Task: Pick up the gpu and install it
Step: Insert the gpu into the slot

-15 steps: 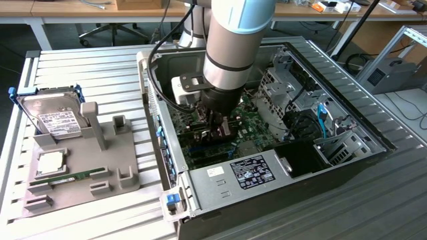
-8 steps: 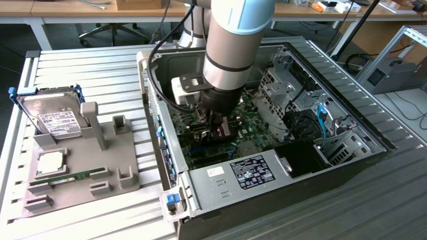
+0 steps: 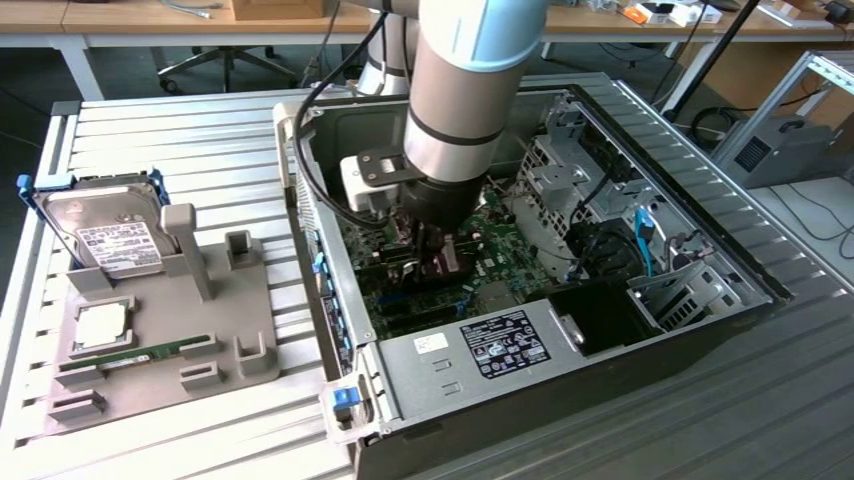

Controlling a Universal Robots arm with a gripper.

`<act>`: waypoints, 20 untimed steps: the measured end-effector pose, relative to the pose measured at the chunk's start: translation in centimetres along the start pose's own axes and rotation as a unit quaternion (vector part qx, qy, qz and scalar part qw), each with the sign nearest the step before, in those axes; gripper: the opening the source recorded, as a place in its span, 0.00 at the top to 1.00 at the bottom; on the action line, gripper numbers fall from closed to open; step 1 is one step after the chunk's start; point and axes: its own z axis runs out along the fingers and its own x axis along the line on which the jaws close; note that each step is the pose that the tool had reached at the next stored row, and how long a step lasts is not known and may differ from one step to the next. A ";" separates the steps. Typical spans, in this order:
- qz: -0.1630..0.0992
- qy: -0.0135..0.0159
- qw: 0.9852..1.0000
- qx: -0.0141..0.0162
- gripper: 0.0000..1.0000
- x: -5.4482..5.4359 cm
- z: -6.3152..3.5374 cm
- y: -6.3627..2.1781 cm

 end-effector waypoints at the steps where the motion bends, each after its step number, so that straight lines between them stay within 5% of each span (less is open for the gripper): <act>1: 0.000 0.000 1.000 0.000 0.73 0.0 -0.01 0.03; 5: 0.000 0.000 1.000 0.003 0.73 0.0 -0.47 0.10; 7: -0.001 0.000 1.000 0.009 0.73 0.1 -0.09 0.19; 10: -0.001 -0.001 1.000 0.012 0.73 0.1 -0.09 0.48; 20: -0.001 -0.001 1.000 0.013 0.73 0.1 -0.36 0.50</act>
